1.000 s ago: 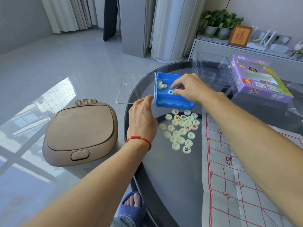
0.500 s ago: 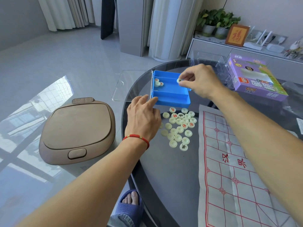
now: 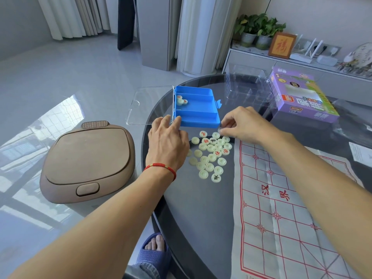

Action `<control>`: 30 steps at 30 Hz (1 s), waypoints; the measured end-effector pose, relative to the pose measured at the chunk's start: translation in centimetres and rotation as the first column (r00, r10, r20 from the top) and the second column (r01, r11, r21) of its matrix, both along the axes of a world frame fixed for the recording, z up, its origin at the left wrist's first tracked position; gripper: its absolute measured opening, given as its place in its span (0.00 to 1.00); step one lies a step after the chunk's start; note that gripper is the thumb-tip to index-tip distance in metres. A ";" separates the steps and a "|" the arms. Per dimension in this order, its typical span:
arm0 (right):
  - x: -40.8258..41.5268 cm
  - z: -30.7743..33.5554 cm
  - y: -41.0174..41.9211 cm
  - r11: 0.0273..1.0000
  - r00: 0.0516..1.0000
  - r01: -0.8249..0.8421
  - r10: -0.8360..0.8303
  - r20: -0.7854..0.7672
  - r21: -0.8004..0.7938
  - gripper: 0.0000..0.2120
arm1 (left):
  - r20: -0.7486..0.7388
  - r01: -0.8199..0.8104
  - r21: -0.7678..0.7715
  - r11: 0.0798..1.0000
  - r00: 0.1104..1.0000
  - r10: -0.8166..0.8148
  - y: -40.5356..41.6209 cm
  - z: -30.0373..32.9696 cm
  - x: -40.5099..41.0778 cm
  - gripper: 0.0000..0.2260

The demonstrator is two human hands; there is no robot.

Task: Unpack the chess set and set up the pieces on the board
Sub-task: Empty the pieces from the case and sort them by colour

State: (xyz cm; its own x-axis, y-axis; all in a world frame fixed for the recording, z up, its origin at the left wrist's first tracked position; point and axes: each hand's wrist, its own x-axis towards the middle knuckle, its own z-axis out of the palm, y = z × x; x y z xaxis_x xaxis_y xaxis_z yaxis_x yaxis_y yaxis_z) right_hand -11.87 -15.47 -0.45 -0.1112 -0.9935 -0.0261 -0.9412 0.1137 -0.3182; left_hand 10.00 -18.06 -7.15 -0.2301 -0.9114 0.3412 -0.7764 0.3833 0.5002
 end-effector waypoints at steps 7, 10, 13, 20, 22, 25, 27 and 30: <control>1.4 0.5 1.6 0.999 0.999 -0.033 0.032 0.024 0.022 0.15 | -0.028 -0.012 0.021 1.000 1.000 0.012 0.4 0.3 0.1 0.24; 2.4 1.0 2.2 0.998 0.997 -0.064 0.065 0.038 -0.008 0.15 | -0.019 -0.008 0.021 1.000 1.000 0.008 0.5 0.3 0.1 0.26; 3.2 1.9 1.0 0.979 0.995 -0.058 0.072 0.066 -0.193 0.14 | -0.037 -0.014 0.005 1.000 0.999 0.014 0.5 0.4 0.0 0.25; 5.2 0.5 -8.2 0.980 0.990 -0.093 0.109 0.084 -0.174 0.14 | -0.088 -0.011 -0.042 0.999 0.996 0.007 0.3 0.2 -0.1 0.29; 5.8 -0.4 -9.6 0.986 0.991 -0.094 0.105 0.079 -0.135 0.15 | -0.101 -0.014 -0.049 0.999 0.995 0.009 0.1 0.1 -0.1 0.28; 6.0 -1.2 -10.1 0.990 0.995 -0.052 0.063 0.077 -0.132 0.19 | -0.092 -0.016 -0.046 0.999 0.996 0.011 0.1 0.1 -0.1 0.28; 5.5 -1.1 -9.8 0.989 0.998 -0.044 0.050 0.037 -0.139 0.20 | -0.084 -0.014 -0.042 0.999 0.996 0.010 0.2 0.2 -0.1 0.29; 4.8 -0.7 -9.0 0.989 0.996 -0.073 0.067 -0.055 -0.128 0.19 | -0.080 -0.011 -0.042 0.999 0.997 0.007 0.3 0.3 -0.1 0.29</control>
